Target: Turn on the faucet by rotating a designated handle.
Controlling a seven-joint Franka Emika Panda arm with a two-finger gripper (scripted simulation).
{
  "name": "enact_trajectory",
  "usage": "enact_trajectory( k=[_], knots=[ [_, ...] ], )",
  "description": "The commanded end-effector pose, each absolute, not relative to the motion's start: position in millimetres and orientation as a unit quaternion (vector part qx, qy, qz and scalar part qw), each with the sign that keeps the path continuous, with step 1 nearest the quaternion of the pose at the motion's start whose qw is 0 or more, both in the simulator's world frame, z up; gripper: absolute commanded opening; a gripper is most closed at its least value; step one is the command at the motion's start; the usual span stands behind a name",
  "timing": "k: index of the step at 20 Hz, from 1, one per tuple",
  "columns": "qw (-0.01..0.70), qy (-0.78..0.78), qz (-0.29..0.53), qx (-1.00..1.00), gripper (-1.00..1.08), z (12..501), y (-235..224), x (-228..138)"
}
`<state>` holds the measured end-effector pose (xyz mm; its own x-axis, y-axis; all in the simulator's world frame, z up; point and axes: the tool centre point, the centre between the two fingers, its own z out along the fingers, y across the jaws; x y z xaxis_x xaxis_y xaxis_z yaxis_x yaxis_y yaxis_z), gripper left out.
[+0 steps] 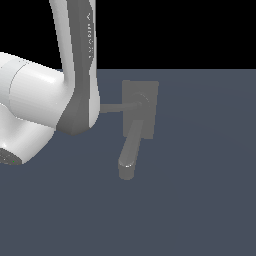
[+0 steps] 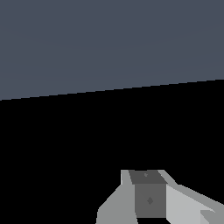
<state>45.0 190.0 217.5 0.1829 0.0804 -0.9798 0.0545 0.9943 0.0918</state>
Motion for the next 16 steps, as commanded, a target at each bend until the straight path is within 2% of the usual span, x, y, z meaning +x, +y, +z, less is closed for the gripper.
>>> enact_trajectory(
  k=[1,9,16],
  knots=[
    [0.75,0.659,-0.011,0.049,-1.0,185.8,171.8,44.3],
    [0.714,0.697,-0.049,0.047,-1.0,126.5,130.8,37.7],
    [0.71,0.7,-0.053,0.047,-1.0,120.9,126.2,36.6]
  ],
)
